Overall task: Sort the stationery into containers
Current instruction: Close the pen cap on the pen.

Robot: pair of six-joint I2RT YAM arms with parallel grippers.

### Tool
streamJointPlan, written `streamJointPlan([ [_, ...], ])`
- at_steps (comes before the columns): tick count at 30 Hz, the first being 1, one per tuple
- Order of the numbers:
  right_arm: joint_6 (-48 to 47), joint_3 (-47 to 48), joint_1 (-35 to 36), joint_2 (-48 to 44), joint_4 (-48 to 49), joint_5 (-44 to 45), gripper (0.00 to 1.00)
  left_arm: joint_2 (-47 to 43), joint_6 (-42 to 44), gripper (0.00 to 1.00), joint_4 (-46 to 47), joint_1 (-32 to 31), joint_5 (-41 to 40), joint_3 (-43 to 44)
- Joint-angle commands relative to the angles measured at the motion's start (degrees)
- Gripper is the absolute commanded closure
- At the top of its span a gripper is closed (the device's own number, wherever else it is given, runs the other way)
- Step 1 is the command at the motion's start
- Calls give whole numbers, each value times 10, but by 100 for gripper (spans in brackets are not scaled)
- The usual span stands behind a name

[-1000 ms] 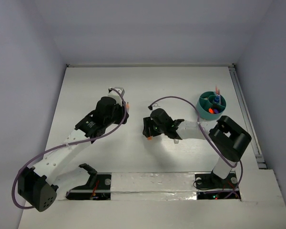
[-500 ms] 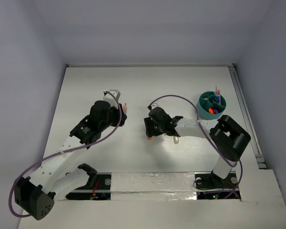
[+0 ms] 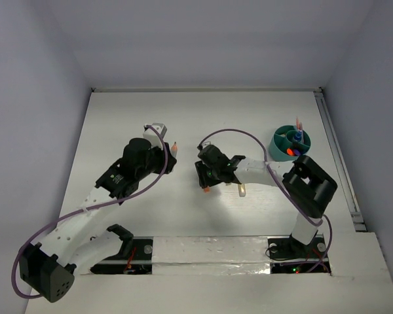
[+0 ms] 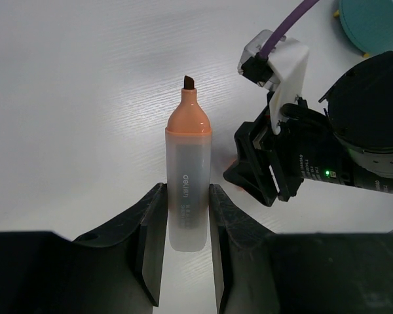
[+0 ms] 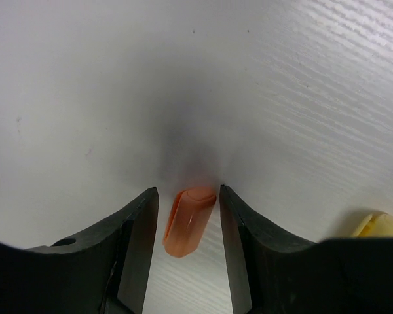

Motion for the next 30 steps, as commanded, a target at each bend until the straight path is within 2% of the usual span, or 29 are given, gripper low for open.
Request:
streamJointPlan([
  [1, -7, 22, 7, 17, -24, 2, 52, -17, 8, 100, 25, 3, 24, -7],
  [8, -16, 50, 7, 34, -73, 26, 53, -25, 10, 100, 27, 3, 31, -7],
  [13, -29, 73, 7, 44, -110, 39, 60, -29, 11, 100, 27, 3, 32, -7],
  [19, -31, 83, 7, 44, -142, 43, 61, -34, 12, 100, 27, 3, 33, -8],
  [26, -25, 72, 7, 16, -131, 54, 100, -34, 13, 100, 27, 3, 36, -8],
  [30, -20, 56, 7, -26, -84, 49, 100, -34, 10, 100, 29, 3, 44, -8],
])
